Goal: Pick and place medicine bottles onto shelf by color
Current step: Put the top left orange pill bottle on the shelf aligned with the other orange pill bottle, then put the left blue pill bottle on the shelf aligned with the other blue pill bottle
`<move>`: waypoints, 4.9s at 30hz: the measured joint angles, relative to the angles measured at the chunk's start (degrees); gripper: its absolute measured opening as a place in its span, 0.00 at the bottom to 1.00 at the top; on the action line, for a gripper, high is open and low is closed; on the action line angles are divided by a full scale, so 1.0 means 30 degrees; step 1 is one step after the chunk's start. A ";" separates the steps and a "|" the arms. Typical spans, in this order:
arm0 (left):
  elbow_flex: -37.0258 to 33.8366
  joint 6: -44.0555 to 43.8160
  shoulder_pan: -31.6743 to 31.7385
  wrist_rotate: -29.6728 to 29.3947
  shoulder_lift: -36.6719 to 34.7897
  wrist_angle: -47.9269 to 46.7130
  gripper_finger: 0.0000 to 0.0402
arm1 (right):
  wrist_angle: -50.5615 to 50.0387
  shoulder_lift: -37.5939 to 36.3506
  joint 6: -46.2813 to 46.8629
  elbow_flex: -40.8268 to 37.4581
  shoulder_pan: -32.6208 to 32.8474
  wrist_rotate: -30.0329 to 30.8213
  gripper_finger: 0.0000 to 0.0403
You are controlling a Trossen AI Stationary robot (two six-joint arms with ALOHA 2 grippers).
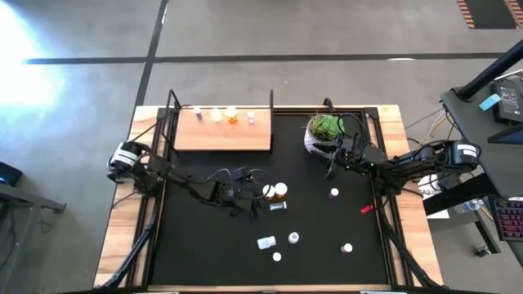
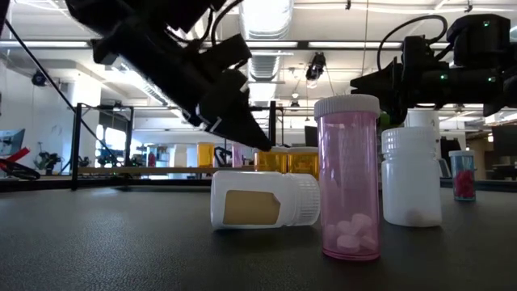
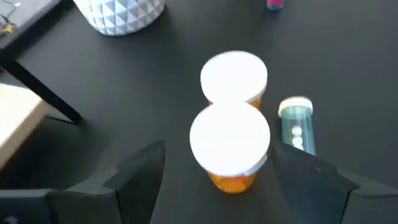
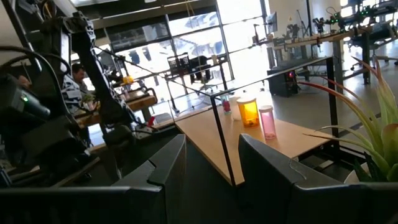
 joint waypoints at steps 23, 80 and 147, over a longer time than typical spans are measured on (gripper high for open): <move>-0.0082 0.1003 0.1110 0.1122 0.1537 0.2293 0.64 | -0.0004 0.0000 0.0000 0.0000 0.0004 0.0004 0.35; -0.3304 -0.4196 1.1900 -0.2532 -0.5075 -0.2364 0.47 | -0.0022 -0.0002 0.0000 0.0000 0.0002 0.0004 0.35; -0.3108 -0.3185 0.9137 -0.0645 -0.8669 -0.3724 0.99 | -0.0015 -0.0015 0.0000 0.0000 0.0006 0.0004 0.34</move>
